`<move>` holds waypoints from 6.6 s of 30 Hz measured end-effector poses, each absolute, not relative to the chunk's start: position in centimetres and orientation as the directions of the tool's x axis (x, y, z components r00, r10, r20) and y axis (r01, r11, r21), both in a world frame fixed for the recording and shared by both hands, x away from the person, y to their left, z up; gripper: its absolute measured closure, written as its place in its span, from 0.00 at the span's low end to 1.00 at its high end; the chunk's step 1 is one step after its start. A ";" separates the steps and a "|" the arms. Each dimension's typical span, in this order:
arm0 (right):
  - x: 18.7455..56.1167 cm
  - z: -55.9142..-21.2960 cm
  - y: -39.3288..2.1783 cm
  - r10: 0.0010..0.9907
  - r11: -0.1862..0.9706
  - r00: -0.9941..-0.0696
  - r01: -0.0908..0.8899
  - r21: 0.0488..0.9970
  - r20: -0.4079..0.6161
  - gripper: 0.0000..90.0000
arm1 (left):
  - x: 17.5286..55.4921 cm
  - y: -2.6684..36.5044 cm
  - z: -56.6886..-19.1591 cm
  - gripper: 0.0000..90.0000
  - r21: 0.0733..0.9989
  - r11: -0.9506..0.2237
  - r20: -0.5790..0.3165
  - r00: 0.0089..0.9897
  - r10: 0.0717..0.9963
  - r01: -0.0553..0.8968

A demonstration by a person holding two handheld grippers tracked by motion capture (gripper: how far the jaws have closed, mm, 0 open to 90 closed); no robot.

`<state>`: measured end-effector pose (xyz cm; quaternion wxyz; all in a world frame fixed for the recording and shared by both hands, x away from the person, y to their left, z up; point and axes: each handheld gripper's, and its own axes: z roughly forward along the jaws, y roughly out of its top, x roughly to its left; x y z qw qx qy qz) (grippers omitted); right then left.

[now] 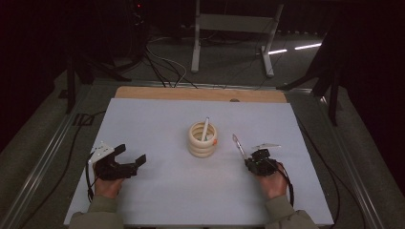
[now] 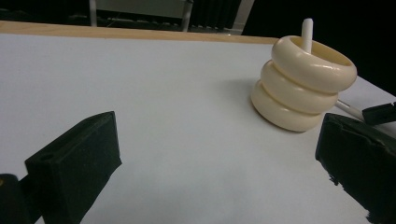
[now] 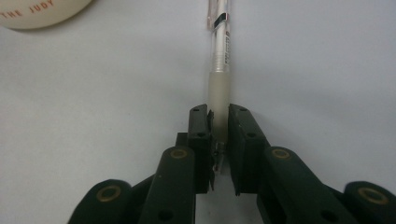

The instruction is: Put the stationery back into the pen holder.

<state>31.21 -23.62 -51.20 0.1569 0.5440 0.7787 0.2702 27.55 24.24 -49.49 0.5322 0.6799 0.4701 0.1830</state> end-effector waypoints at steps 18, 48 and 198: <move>30.6 -49.5 -24.7 0.938 0.186 -0.334 0.707 0.683 0.091 0.91 | 27.6 24.4 -49.5 0.00 0.895 0.017 -0.260 0.489 0.833 0.447; 29.7 -46.3 -24.3 0.920 0.155 -0.372 0.633 0.758 0.123 0.91 | 27.6 24.4 -49.5 0.00 0.894 0.022 -0.265 0.490 0.830 0.447; 31.5 -38.3 -17.7 0.729 0.407 -0.680 0.521 0.750 0.076 0.90 | 27.8 24.2 -49.9 0.00 0.888 0.005 -0.263 0.500 0.825 0.460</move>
